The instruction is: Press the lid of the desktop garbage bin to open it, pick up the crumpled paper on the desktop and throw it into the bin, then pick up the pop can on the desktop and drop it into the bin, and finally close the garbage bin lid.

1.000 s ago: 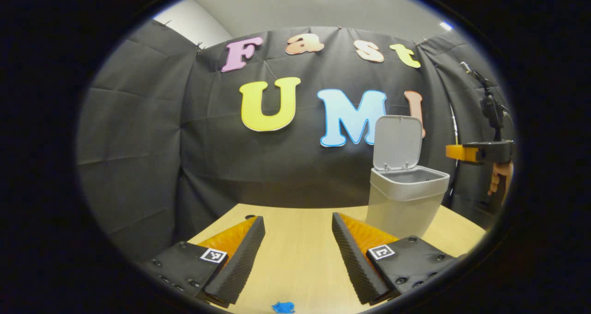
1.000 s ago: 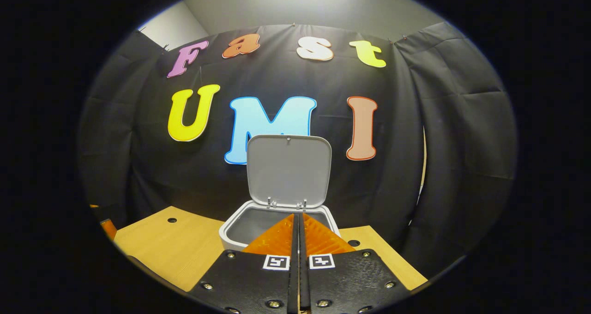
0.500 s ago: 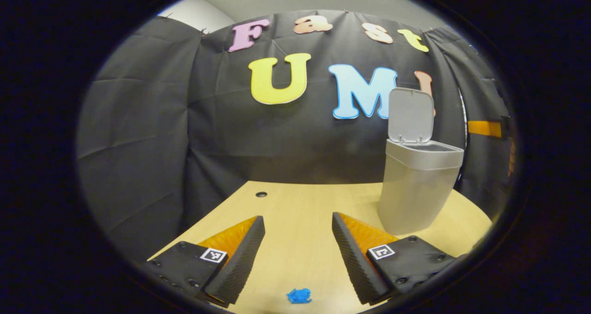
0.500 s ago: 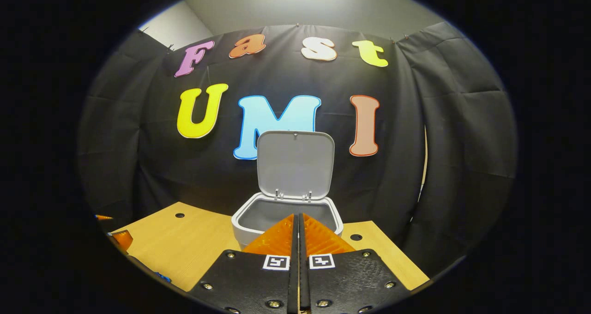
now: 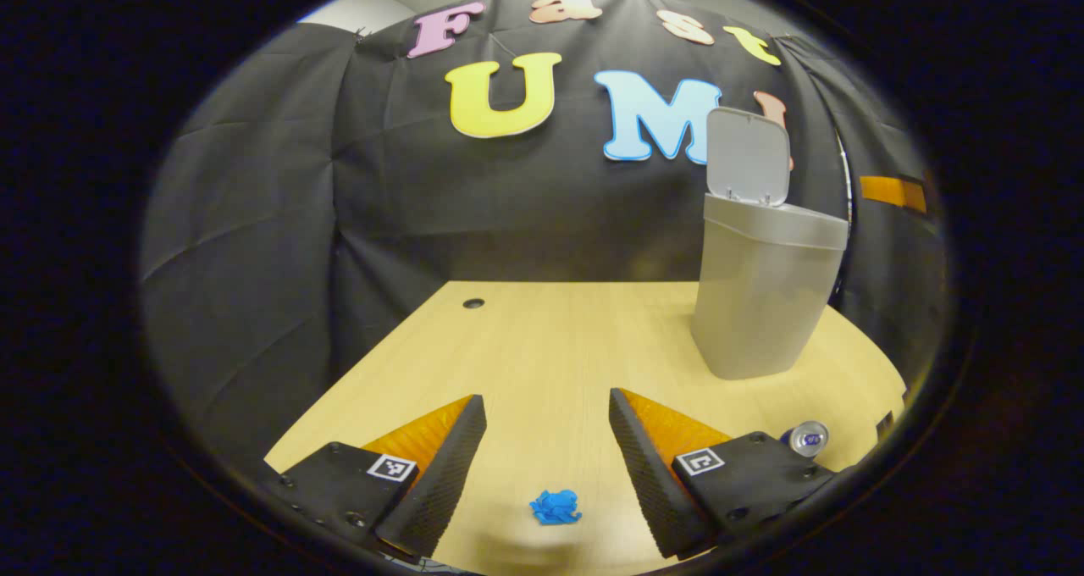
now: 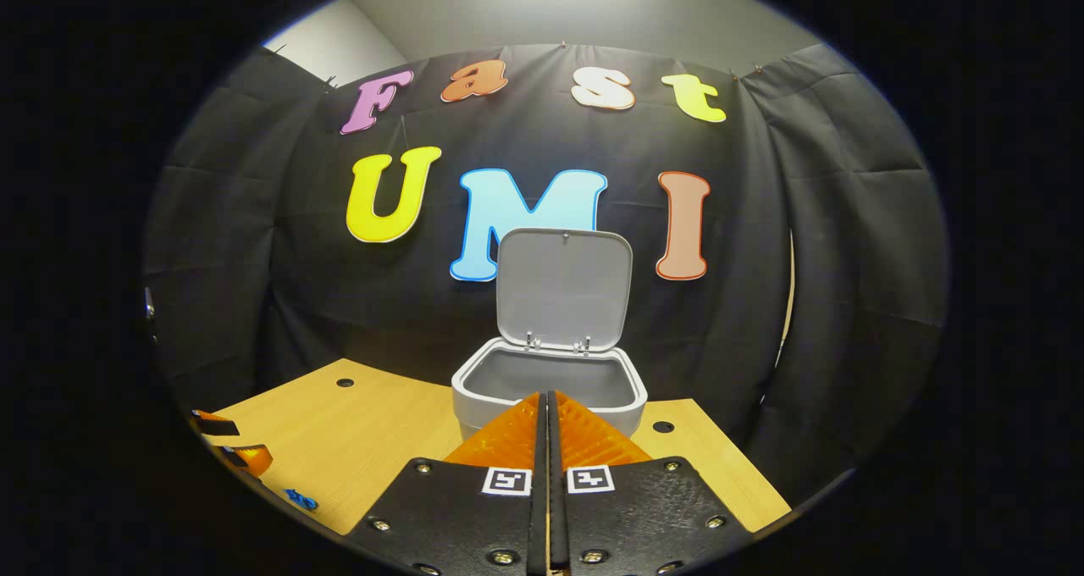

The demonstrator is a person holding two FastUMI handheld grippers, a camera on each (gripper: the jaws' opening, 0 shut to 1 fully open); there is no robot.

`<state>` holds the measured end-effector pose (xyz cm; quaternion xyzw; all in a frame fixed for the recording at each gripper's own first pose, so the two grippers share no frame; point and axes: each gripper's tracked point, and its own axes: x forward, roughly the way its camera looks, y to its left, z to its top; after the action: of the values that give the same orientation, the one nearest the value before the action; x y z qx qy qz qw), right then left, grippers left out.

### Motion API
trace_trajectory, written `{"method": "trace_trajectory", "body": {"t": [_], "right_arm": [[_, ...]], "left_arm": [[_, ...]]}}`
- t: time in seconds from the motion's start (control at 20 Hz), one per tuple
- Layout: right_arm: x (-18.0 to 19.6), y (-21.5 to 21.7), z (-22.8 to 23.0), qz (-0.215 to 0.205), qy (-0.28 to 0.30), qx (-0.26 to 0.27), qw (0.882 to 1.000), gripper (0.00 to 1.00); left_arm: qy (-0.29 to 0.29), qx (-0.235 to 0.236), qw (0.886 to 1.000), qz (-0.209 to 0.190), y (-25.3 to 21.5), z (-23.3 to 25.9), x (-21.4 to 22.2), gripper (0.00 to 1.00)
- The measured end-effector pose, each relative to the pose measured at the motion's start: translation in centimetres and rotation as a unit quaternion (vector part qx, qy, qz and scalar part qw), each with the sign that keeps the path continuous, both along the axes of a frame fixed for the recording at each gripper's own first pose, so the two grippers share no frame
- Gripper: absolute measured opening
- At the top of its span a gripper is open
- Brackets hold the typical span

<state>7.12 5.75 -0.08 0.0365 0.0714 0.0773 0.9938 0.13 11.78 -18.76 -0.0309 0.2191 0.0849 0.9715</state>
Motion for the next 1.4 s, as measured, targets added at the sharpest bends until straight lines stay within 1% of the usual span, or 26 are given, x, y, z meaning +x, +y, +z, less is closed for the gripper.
{"method": "trace_trajectory", "body": {"t": [0.05, 0.15, 0.2, 0.25, 0.3, 0.35, 0.4, 0.65, 0.7, 0.75, 0.8, 0.95, 1.0, 1.05, 1.1, 1.15, 1.25, 1.35, 1.4], "right_arm": [[-0.3, 0.3, -0.2, 0.004, 0.001, -0.001, 1.0, 0.01], [-0.7, 1.0, -1.0, 0.014, 0.015, -0.007, 1.0, 0.01], [-0.9, 1.2, -1.1, 0.017, 0.021, -0.01, 1.0, 0.01], [-1.0, 1.5, -1.3, 0.019, 0.026, -0.011, 0.999, 0.01], [-1.3, 1.7, -1.5, 0.022, 0.03, -0.012, 0.999, 0.01], [-1.6, 2.0, -1.7, 0.025, 0.034, -0.013, 0.999, 0.01], [-1.8, 2.3, -1.9, 0.027, 0.039, -0.016, 0.999, 0.01], [-2.8, 3.5, -2.8, 0.037, 0.062, -0.019, 0.997, 0.01], [-2.9, 3.7, -2.8, 0.037, 0.066, -0.017, 0.997, 0.01], [-3.2, 3.9, -2.9, 0.038, 0.069, -0.014, 0.997, 0.01], [-3.3, 4.2, -2.9, 0.041, 0.071, -0.011, 0.997, 0.01], [-3.8, 4.8, -2.8, 0.045, 0.068, -0.002, 0.997, 0.01], [-3.9, 4.9, -2.6, 0.047, 0.065, 0.005, 0.997, 0.01], [-3.9, 5.1, -2.5, 0.047, 0.063, 0.013, 0.997, 0.01], [-3.9, 5.1, -2.5, 0.046, 0.062, 0.02, 0.997, 0.05], [-4.0, 5.2, -2.6, 0.044, 0.062, 0.024, 0.997, 0.1], [-4.0, 5.4, -2.9, 0.046, 0.064, 0.027, 0.997, 0.26], [-4.1, 5.6, -3.3, 0.052, 0.07, 0.03, 0.996, 0.28], [-4.1, 5.8, -3.4, 0.054, 0.073, 0.029, 0.995, 0.47]], "left_arm": [[0.013, 0.0, 1.0, -0.001, 0.1, -0.8, -0.1, 0.99], [0.032, -0.006, 0.999, -0.005, -0.1, -2.3, -0.6, 0.99], [0.04, -0.012, 0.999, -0.009, -0.3, -3.0, -0.8, 0.95], [0.05, -0.017, 0.999, -0.012, -0.5, -3.8, -1.1, 0.95], [0.06, -0.018, 0.998, -0.014, -0.7, -4.6, -1.3, 0.99], [0.071, -0.019, 0.997, -0.017, -0.8, -5.5, -1.5, 0.93], [0.083, -0.02, 0.996, -0.02, -0.9, -6.5, -1.7, 0.99], [0.138, -0.021, 0.989, -0.048, -1.9, -10.6, -2.5, 0.96], [0.149, -0.022, 0.987, -0.05, -1.9, -11.3, -2.6, 0.99], [0.161, -0.025, 0.985, -0.051, -1.9, -12.1, -2.8, 0.99], [0.168, -0.03, 0.984, -0.049, -1.9, -12.7, -2.9, 0.96], [0.181, -0.035, 0.982, -0.051, -2.1, -14.1, -2.7, 0.96], [0.186, -0.032, 0.981, -0.053, -2.0, -14.5, -2.7, 0.93], [0.191, -0.029, 0.98, -0.055, -1.9, -15.1, -2.8, 0.96], [0.194, -0.027, 0.979, -0.057, -1.8, -15.4, -2.8, 0.96], [0.198, -0.027, 0.978, -0.059, -1.8, -15.7, -2.9, 0.96], [0.203, -0.03, 0.977, -0.063, -1.9, -16.3, -3.0, 0.96], [0.206, -0.028, 0.976, -0.068, -2.1, -16.3, -2.9, 0.96], [0.205, -0.026, 0.976, -0.07, -2.2, -16.3, -2.7, 0.99]]}}
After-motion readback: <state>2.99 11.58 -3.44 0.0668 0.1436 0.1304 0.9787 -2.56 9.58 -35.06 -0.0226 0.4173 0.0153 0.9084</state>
